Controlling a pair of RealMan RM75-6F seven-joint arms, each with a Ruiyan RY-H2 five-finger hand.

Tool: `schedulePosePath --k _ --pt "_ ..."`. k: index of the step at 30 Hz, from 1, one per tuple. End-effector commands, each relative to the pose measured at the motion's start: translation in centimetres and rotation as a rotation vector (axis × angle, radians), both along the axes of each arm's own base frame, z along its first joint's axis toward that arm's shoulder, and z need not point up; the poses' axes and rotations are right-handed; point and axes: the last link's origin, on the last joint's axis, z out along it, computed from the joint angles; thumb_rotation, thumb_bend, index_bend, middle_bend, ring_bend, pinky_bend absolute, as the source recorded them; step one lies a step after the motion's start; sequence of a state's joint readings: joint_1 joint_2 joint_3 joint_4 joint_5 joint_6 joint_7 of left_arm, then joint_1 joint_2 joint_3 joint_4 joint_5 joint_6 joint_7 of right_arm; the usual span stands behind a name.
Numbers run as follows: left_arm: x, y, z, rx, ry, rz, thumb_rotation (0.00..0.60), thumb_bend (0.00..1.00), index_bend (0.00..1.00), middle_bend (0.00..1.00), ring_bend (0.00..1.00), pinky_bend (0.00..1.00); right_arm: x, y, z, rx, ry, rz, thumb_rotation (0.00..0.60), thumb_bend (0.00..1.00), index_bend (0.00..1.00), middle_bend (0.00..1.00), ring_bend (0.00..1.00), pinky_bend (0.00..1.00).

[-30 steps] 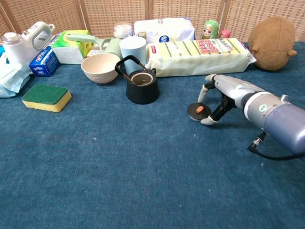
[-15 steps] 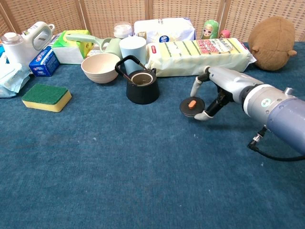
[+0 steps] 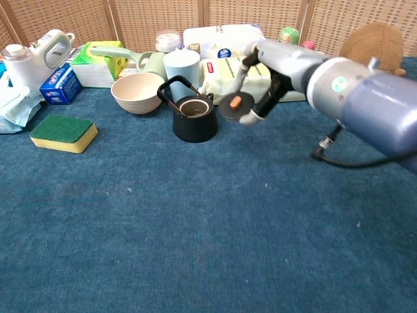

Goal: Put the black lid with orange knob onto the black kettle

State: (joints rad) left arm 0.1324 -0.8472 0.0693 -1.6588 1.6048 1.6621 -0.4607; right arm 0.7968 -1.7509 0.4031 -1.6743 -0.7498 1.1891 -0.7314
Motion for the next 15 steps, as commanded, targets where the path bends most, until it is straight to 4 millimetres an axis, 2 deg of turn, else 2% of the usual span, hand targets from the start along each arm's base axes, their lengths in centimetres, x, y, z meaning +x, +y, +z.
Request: schedulePosePath --k 1,8,15 --pt "0.0 -0.1 0.2 0.007 -0.004 0.001 0.6 0.07 0.0 0.0 0.0 0.06 1.7 -1.3 0.4 -0.021 0.015 0.005 0.6 0.26 0.41 0.01 0.0 0.0" --pt "0.0 -0.3 0.4 0.011 -0.012 0.001 0.6 0.08 0.0 0.0 0.0 0.06 2.3 -2.2 0.0 -0.023 0.022 -0.008 0.6 0.26 0.41 0.01 0.0 0.0" --pt "0.0 -0.1 0.4 0.004 -0.015 0.004 0.6 0.07 0.0 0.0 0.0 0.06 2.8 -3.4 -1.2 0.005 0.009 -0.041 0.6 0.26 0.42 0.01 0.0 0.0"
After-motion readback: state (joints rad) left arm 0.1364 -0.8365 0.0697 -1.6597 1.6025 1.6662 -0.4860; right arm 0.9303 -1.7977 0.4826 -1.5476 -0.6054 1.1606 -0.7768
